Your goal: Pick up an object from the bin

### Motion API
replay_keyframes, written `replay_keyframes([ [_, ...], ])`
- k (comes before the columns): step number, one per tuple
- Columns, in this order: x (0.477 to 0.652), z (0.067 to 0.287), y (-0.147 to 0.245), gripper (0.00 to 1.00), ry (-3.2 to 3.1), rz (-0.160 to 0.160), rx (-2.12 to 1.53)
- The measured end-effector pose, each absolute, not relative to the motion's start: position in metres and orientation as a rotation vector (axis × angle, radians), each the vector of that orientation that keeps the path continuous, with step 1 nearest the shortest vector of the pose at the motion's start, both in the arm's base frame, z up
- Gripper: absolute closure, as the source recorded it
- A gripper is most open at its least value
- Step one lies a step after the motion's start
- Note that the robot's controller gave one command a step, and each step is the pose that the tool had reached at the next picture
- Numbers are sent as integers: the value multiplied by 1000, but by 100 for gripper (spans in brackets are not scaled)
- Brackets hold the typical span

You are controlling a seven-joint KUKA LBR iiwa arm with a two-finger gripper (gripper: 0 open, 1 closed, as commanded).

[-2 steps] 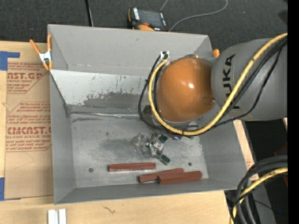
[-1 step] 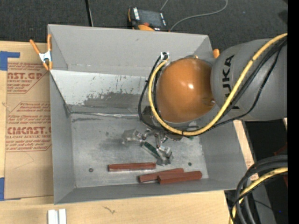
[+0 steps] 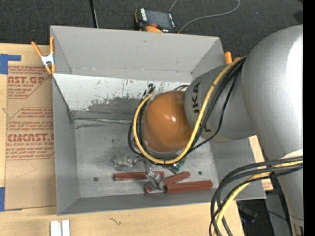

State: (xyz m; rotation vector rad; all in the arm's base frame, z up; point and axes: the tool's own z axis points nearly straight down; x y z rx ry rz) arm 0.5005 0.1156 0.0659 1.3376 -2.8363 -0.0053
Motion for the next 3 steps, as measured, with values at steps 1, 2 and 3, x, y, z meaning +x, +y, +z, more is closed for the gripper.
replay_keyframes([
  [1,503,71,115,100,-2842,-1,1337],
  [2,562,182,180,100,-2861,-1,1328],
  [3,548,254,159,100,-2857,2,1331],
])
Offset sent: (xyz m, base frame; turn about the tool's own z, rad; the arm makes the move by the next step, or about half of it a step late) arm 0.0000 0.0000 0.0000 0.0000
